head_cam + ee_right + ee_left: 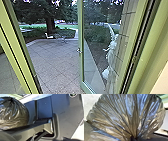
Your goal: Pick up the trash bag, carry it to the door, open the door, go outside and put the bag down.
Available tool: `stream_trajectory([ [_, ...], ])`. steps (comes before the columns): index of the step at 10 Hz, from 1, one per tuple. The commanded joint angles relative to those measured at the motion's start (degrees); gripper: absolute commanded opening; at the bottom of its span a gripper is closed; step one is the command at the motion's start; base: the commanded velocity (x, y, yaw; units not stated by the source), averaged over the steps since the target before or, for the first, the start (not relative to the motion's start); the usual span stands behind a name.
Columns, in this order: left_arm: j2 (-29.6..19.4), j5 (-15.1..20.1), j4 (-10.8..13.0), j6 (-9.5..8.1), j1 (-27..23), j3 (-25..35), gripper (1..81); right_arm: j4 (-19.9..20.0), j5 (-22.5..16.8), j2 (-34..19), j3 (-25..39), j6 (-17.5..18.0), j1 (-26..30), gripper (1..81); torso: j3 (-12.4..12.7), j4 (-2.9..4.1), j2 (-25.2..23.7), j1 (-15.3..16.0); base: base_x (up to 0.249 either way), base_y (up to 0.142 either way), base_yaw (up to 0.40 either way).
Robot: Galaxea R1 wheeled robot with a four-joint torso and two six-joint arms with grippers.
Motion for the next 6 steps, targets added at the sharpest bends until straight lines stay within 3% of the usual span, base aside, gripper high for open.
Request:
stream_trajectory([
  [1,-1.04,4.47,0.31,0.22,-2.47,0.64,1.0,-0.05,-1.97,0.29,1.25,-0.11,2.83,81.1,0.0,0.0,0.0,0.0,0.0,0.0,0.0],
  [6,-0.95,4.39,0.31,0.22,-2.47,0.64,1.0,-0.14,-1.97,0.47,0.99,-0.11,2.74,81.1,0.0,0.0,0.0,0.0,0.0,0.0,0.0],
])
